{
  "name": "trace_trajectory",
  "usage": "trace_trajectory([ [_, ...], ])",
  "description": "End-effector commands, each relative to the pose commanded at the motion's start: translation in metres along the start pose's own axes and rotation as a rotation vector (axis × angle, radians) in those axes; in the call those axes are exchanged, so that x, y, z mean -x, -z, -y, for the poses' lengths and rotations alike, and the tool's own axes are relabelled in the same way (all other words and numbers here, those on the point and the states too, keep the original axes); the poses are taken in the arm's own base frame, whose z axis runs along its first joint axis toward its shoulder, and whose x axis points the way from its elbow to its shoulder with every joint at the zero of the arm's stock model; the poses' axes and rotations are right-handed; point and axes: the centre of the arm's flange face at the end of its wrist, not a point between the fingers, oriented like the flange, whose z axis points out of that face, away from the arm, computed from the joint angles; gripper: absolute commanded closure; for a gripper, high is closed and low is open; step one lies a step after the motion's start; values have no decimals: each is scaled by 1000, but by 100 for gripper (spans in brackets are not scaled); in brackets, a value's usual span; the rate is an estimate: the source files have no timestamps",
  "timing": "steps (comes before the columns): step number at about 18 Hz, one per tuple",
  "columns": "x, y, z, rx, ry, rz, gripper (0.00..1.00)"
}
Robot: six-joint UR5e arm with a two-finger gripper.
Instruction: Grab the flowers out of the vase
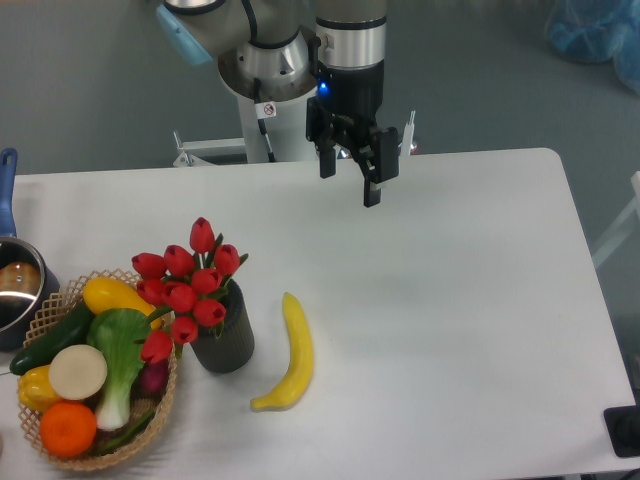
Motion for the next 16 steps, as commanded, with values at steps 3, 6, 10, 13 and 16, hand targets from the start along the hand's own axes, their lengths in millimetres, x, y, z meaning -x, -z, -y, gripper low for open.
trace_trajectory([
  [3, 1, 1, 0, 1, 1, 3, 0],
  [6, 0, -2, 0, 0, -6, -2, 0],
  [10, 3, -6, -1, 2, 0, 0, 0],
  [13, 2, -6, -1, 4, 3, 0, 0],
  [16, 0, -7, -2, 6, 43, 0, 0],
])
